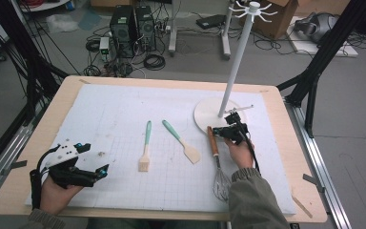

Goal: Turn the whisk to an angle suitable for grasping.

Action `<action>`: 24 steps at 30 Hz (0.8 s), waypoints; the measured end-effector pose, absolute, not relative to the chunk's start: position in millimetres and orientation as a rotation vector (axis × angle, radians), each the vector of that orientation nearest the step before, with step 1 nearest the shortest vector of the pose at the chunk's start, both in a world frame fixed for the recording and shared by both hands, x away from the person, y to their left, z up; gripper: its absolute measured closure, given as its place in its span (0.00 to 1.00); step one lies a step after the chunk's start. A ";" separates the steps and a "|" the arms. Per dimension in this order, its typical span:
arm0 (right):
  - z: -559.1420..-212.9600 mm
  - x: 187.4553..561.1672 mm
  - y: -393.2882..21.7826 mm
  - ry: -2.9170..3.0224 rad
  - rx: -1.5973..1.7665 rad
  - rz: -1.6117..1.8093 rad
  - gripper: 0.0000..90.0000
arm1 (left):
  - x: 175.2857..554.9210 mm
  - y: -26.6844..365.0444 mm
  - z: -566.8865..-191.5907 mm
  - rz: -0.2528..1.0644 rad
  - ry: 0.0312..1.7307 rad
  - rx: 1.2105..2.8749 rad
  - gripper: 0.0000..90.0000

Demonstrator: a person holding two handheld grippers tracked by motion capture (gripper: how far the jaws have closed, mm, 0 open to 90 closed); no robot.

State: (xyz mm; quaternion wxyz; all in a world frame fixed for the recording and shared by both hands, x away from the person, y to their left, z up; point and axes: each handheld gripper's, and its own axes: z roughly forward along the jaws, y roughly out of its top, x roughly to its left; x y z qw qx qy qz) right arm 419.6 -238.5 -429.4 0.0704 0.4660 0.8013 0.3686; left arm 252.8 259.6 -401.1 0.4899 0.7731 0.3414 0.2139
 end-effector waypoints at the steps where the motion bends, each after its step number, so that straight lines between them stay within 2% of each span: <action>1: -429.3 419.7 -235.4 2.420 1.392 1.107 0.99 | 252.8 259.6 -401.1 0.519 0.828 1.879 0.02; 10: -431.6 420.2 -211.5 2.509 1.314 1.096 0.99 | 252.9 260.1 -400.9 0.518 0.828 1.879 0.02; 24: -431.1 421.0 -199.2 2.572 1.275 1.122 0.99 | 252.7 260.1 -400.7 0.516 0.824 1.876 0.02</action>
